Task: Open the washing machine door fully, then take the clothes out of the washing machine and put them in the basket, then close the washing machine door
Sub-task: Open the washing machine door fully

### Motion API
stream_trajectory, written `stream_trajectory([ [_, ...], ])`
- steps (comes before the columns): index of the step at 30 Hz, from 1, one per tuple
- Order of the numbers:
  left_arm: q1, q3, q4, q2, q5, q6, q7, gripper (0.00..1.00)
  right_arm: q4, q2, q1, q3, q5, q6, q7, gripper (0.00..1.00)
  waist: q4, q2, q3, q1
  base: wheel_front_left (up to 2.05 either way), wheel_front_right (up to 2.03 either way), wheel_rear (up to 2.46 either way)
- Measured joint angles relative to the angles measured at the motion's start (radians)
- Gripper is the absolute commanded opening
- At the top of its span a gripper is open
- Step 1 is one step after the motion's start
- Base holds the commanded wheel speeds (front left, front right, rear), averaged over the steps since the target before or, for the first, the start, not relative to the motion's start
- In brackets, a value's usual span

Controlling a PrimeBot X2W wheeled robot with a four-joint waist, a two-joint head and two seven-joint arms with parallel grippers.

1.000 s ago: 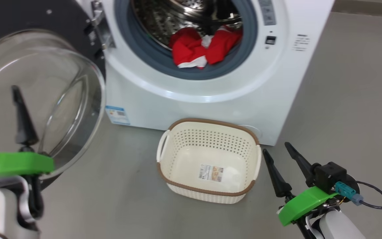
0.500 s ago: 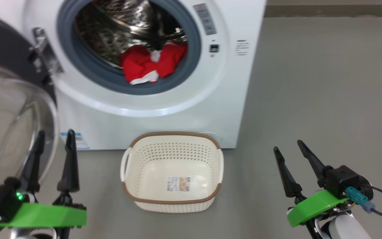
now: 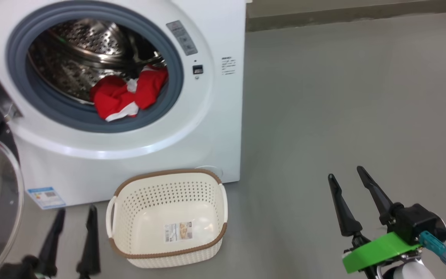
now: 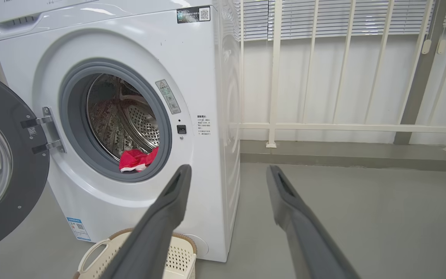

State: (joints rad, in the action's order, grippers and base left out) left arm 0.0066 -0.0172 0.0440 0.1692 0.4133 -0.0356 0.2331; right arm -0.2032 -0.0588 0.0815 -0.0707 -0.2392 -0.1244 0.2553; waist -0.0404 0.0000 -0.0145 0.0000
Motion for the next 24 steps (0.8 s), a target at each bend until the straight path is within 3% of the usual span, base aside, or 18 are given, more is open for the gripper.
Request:
stream_trajectory([
  [12, 0.120, 0.017, 0.126, -0.031, -0.014, -0.026, 0.015, 1.00, 0.053, -0.033, -0.124, 0.010, -0.024, 0.000, 0.000, 1.00, -0.026, 0.0000, -0.065, 0.0000, 0.00, 0.00, 0.00],
  [24, 0.164, -0.023, 0.148, -0.057, -0.079, -0.025, 0.016, 1.00, 0.046, -0.039, -0.161, 0.038, -0.024, 0.000, 0.000, 1.00, -0.020, 0.0000, -0.087, 0.0000, 0.00, 0.00, 0.00],
])
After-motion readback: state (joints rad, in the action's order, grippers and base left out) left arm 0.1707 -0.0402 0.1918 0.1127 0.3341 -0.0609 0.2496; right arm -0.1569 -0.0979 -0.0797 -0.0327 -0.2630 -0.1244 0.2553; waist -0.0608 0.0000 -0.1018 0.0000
